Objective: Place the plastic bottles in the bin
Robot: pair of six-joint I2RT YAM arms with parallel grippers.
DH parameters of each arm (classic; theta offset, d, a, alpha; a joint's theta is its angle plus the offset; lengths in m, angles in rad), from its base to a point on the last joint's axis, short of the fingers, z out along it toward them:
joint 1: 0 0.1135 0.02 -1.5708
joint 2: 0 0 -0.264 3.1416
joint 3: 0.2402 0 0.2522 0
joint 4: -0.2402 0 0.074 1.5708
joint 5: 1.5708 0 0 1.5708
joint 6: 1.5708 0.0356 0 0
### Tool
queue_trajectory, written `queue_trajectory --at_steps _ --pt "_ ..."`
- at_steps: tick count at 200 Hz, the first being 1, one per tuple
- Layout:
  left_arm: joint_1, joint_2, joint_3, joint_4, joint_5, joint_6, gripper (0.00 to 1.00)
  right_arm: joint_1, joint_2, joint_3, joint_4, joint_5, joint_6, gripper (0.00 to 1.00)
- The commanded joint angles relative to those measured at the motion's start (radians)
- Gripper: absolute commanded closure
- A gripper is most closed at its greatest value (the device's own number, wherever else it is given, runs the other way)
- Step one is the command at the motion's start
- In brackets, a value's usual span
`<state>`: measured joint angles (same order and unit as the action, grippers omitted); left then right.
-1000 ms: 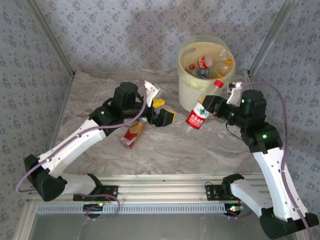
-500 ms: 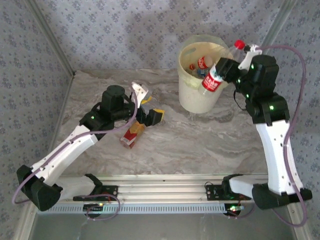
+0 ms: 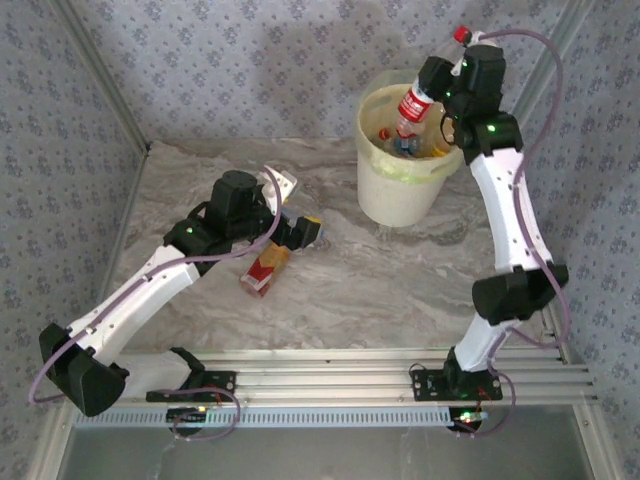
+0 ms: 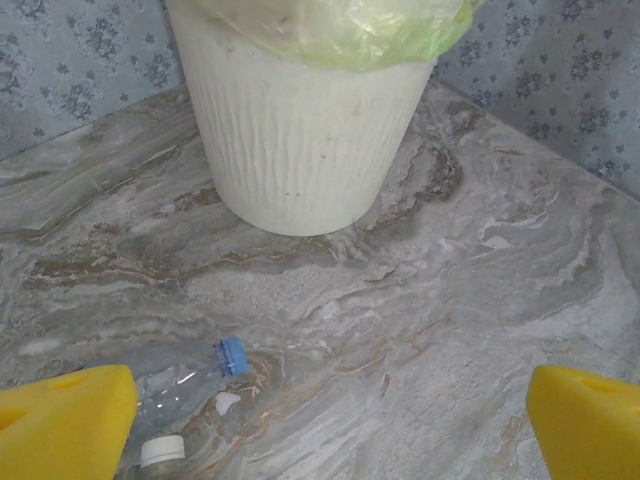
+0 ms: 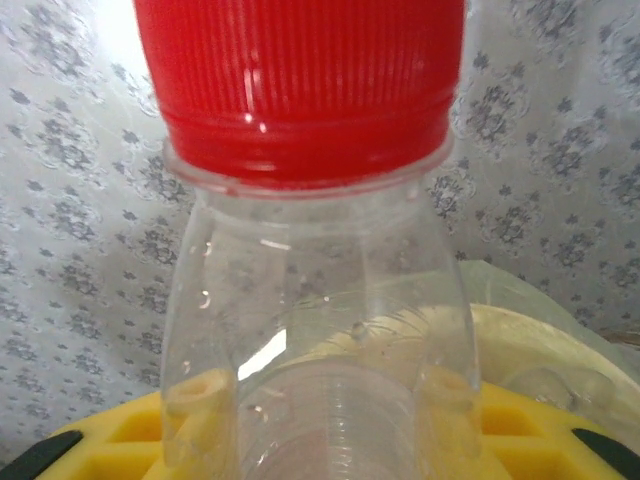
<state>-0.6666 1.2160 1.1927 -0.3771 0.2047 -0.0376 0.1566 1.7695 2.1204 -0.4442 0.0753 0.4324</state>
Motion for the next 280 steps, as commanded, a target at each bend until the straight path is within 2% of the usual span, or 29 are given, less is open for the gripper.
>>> queue_trajectory --at_steps 1,36,89,151,200,236,258,280 --pt "0.005 0.011 0.043 -0.02 -0.007 -0.012 0.0 0.004 0.113 0.128 0.014 0.015 0.004 0.57" --pt "0.016 0.022 0.048 -0.028 -0.016 -0.013 0.0 0.018 0.264 0.268 -0.042 0.016 0.021 0.57" --pt "0.028 0.037 0.055 -0.04 -0.005 -0.018 0.0 0.02 0.327 0.225 -0.048 -0.049 0.079 0.55" --pt "0.03 0.036 0.059 -0.046 -0.001 -0.025 0.01 0.003 0.331 0.247 -0.098 -0.075 0.104 0.29" --pt "0.033 0.035 0.061 -0.046 0.005 -0.037 0.01 -0.008 0.257 0.261 -0.152 -0.076 0.074 0.2" --pt "0.035 0.042 0.062 -0.048 0.008 -0.043 0.0 -0.016 0.175 0.245 -0.214 -0.083 0.041 0.19" --pt "0.037 0.043 0.064 -0.049 0.007 -0.042 0.0 -0.013 0.083 0.163 -0.215 -0.106 0.015 0.17" --pt "0.039 0.046 0.062 -0.051 0.004 -0.038 0.0 -0.008 -0.049 0.0 -0.186 -0.167 -0.001 0.14"
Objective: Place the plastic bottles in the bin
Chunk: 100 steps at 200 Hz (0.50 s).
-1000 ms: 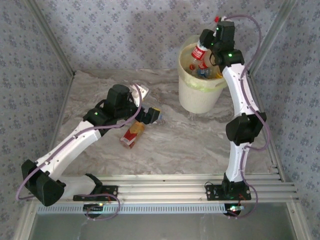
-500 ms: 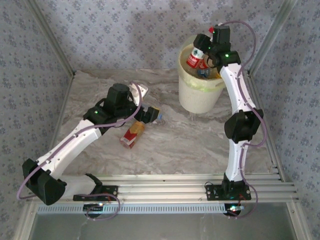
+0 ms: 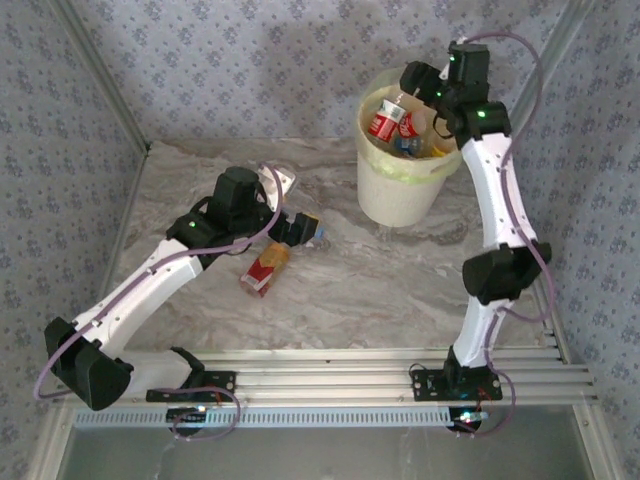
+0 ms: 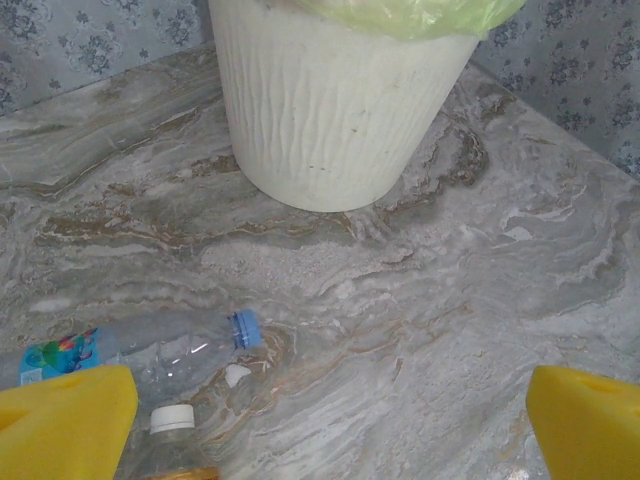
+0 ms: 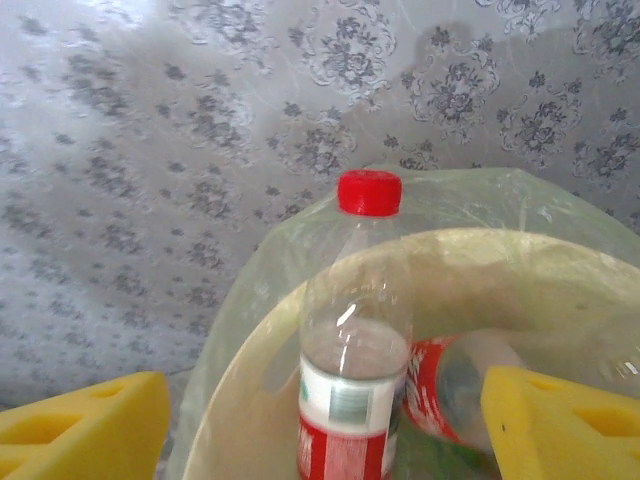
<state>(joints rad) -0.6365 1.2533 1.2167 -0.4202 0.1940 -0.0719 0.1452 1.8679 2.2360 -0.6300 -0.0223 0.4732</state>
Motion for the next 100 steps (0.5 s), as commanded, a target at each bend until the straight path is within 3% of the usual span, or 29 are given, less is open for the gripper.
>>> queue_trajectory --at_steps 1,67,100 --pt "0.01 0.009 0.038 -0.008 0.015 -0.003 0.0 0.005 -0.155 -0.124 0.001 -0.073 -0.041 0.14" --pt "0.015 0.035 0.047 -0.032 0.001 0.02 0.0 0.042 -0.654 -0.693 0.065 -0.232 -0.003 0.0" --pt "0.014 0.063 0.063 -0.082 -0.012 0.027 0.0 0.042 -0.847 -0.891 0.036 -0.341 0.018 0.0"
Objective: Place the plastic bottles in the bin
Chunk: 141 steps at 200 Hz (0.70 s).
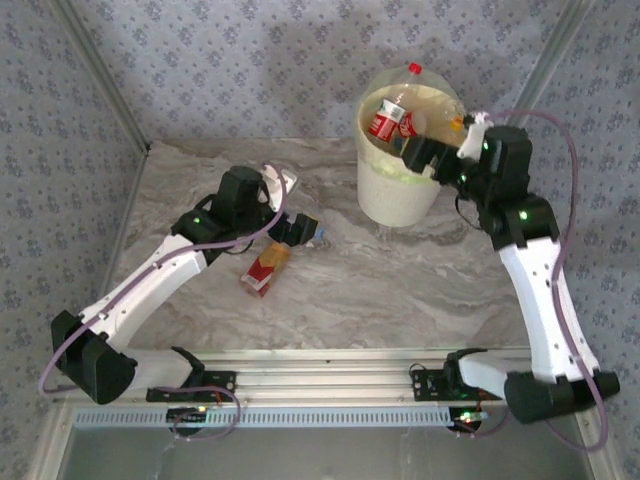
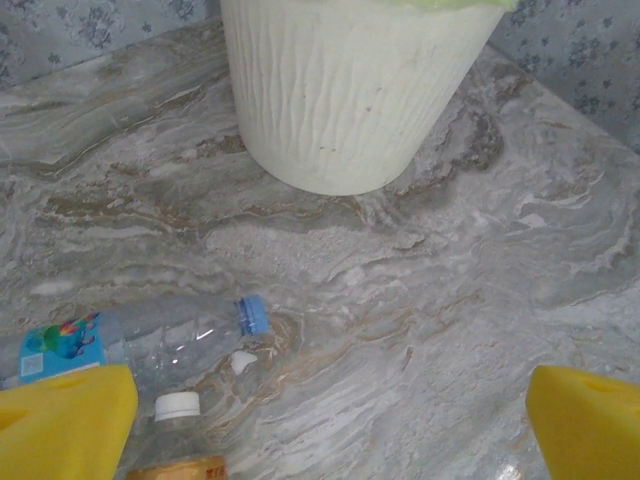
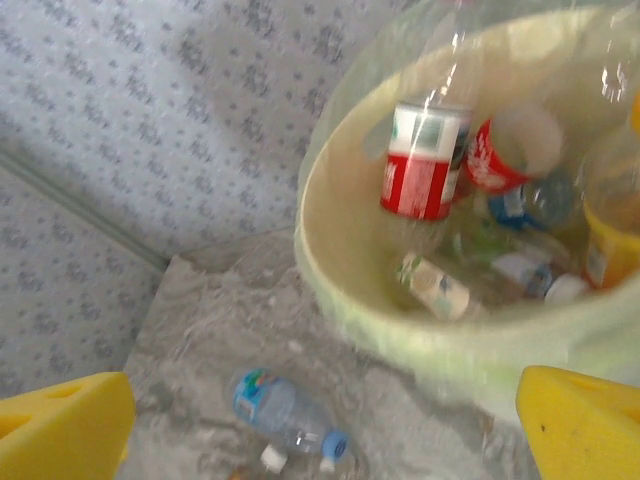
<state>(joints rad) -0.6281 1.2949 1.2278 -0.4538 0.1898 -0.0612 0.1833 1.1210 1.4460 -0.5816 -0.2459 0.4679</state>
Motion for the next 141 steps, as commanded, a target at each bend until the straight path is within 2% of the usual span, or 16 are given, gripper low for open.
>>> queue_trajectory --at_steps 1,20,59,94,141 --pt "0.005 0.023 0.053 -0.051 -0.009 0.016 0.0 0.005 -0.105 -0.107 -0.013 -0.119 0.024 0.0" --pt "0.006 0.043 0.072 -0.105 -0.027 -0.018 0.0 0.005 -0.197 -0.215 -0.015 -0.184 0.037 0.0" --pt "0.007 0.054 0.027 -0.206 -0.135 -0.076 0.0 0.007 -0.321 -0.417 -0.039 -0.227 0.044 0.0" --pt "0.008 0.103 -0.002 -0.346 -0.205 -0.112 0.0 0.017 -0.334 -0.557 0.041 -0.329 0.07 0.0" --pt "0.031 0.228 -0.021 -0.427 -0.199 -0.142 0.0 0.036 -0.316 -0.601 0.04 -0.32 0.028 0.0"
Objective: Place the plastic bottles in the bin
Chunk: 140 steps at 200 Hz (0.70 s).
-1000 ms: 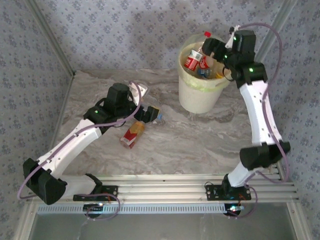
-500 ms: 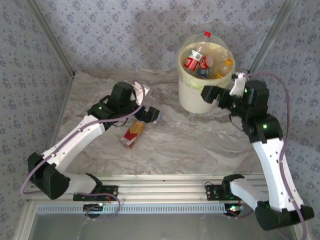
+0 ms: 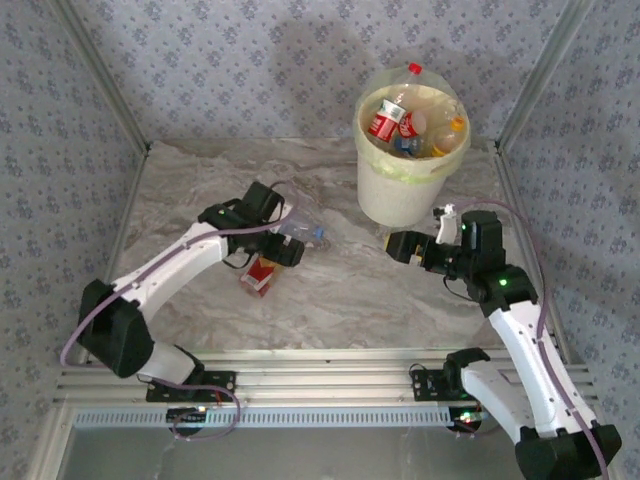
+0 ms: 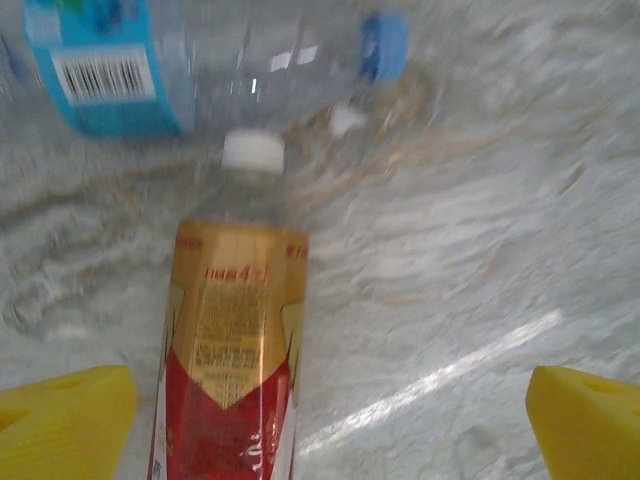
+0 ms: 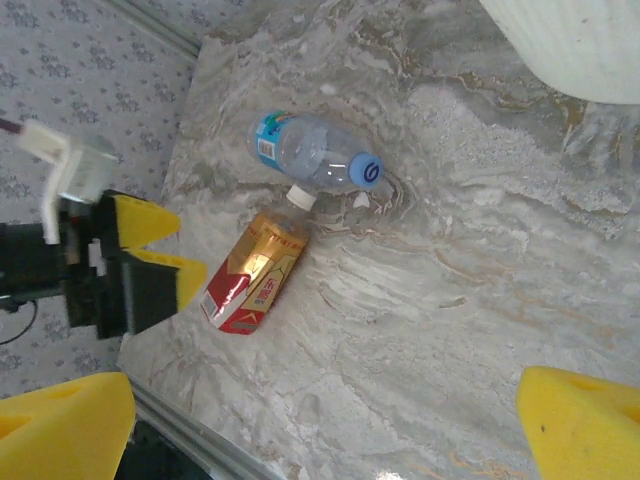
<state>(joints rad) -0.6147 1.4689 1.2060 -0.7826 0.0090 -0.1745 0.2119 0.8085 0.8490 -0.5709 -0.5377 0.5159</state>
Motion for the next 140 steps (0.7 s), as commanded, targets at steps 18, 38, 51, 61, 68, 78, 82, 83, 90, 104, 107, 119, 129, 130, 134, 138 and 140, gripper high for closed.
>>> queue_trajectory --at_steps 18,38,51,61,68,78,82,83,90,104,107,119,129,130,134,138,140 --pt "0.031 0.082 -0.006 -0.11 -0.025 -0.051 0.0 0.009 -0.007 -0.01 0.03 -0.025 -0.025 0.0" --pt "0.046 0.103 -0.023 -0.123 -0.047 -0.06 0.0 0.009 -0.012 -0.022 0.027 -0.016 -0.027 0.0" --pt "0.058 0.12 -0.034 -0.136 -0.039 -0.061 0.0 0.008 -0.013 -0.03 0.023 0.0 -0.028 0.0" --pt "0.063 0.133 -0.042 -0.144 -0.036 -0.059 0.0 0.009 -0.011 -0.037 0.024 0.004 -0.028 0.0" --pt "0.066 0.142 -0.05 -0.144 -0.032 -0.057 0.0 0.009 -0.009 -0.04 0.028 0.004 -0.027 0.0" --pt "0.067 0.149 -0.058 -0.141 -0.02 -0.05 0.0 0.008 -0.008 -0.044 0.032 0.003 -0.023 0.0" --pt "0.067 0.151 -0.06 -0.138 -0.014 -0.049 0.0 0.008 -0.007 -0.043 0.031 0.002 -0.021 0.0" --pt "0.067 0.153 -0.06 -0.138 -0.013 -0.048 0.0 0.008 -0.008 -0.043 0.031 0.002 -0.021 0.0" --pt "0.066 0.157 -0.06 -0.136 -0.004 -0.045 0.01 0.009 -0.004 -0.041 0.032 0.002 -0.021 0.0" --pt "0.068 0.173 -0.06 -0.14 0.013 -0.041 0.01 0.01 -0.002 -0.04 0.032 0.003 -0.02 0.0" --pt "0.067 0.177 -0.059 -0.142 0.015 -0.041 0.02 0.01 -0.004 -0.04 0.032 0.003 -0.02 0.0" --pt "0.068 0.195 -0.057 -0.153 0.019 -0.044 0.03 0.01 -0.004 -0.038 0.029 0.007 -0.019 0.0" --pt "0.068 0.21 -0.06 -0.158 0.019 -0.05 0.04 0.01 -0.007 -0.038 0.028 0.008 -0.016 0.0" --pt "0.068 0.211 -0.06 -0.158 0.019 -0.051 0.04 0.01 -0.007 -0.038 0.028 0.008 -0.016 0.0" --pt "0.068 0.214 -0.061 -0.159 0.019 -0.055 0.05 0.01 -0.008 -0.039 0.027 0.008 -0.015 0.0" --pt "0.068 0.215 -0.062 -0.158 0.019 -0.059 0.06 0.01 -0.008 -0.04 0.026 0.009 -0.014 0.0" --pt "0.069 0.215 -0.063 -0.158 0.019 -0.061 0.06 0.01 -0.008 -0.039 0.026 0.01 -0.014 0.0"
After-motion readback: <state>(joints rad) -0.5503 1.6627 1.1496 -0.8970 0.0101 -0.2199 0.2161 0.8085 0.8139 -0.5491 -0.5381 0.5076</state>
